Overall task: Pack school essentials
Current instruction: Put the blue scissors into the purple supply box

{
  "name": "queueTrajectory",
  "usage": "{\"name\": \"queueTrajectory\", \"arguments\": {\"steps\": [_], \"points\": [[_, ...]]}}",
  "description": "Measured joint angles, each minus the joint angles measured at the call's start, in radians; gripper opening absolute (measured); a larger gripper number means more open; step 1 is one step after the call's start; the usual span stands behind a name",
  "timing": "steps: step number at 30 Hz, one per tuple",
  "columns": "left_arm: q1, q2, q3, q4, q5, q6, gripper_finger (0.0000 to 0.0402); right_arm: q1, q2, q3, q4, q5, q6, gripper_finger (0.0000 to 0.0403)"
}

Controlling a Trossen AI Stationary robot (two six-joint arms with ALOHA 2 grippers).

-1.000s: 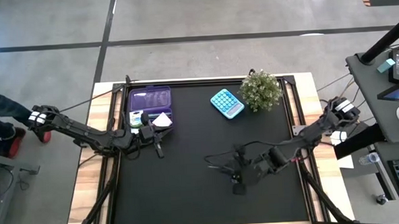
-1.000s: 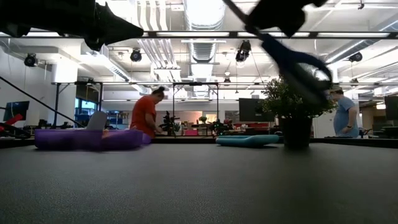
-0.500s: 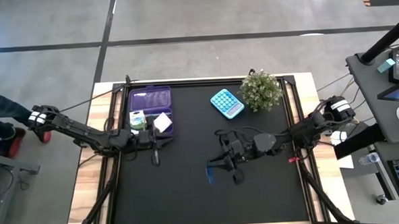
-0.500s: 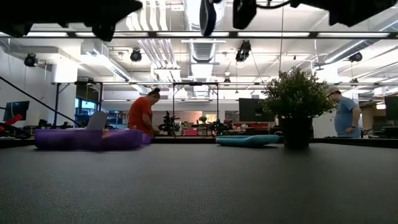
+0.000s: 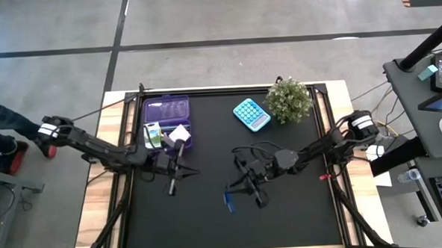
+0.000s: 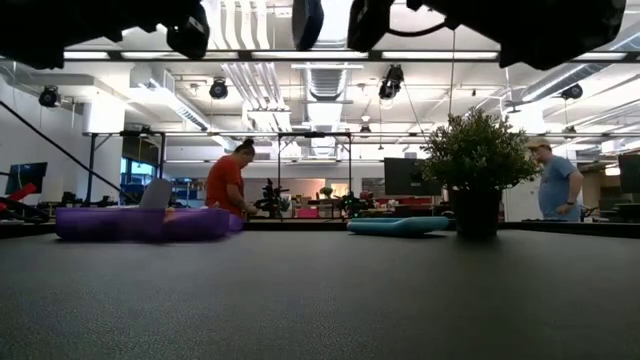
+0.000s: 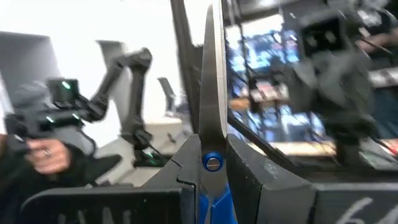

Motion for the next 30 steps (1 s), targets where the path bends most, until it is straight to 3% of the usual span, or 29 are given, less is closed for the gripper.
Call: {"name": "queueTrajectory", "arguments": {"steps": [9,17,22,25,30], "points": [[0.009,0.166,0.092,0.02,0.164,-0.046,0.001,-0.002,0.023,0.016,0.033,-0.074,-0.012,0.0043],[0.016,0.29,0.165,0.02,0.184,-0.057,0.012,-0.002,0.023,0.019,0.029,-0.074,-0.058,0.0043],[0.016,0.387,0.242,0.021,0.294,-0.068,0.0192,-0.002,0.023,0.035,-0.007,-0.074,-0.092,0.0043],[0.018,0.445,0.293,0.019,0.353,-0.052,0.0214,-0.002,0.023,0.043,-0.025,-0.074,-0.109,0.0043],[0.037,0.533,0.367,0.021,0.366,-0.057,0.0221,-0.002,0.023,0.05,-0.037,-0.075,-0.118,0.0043]]}}
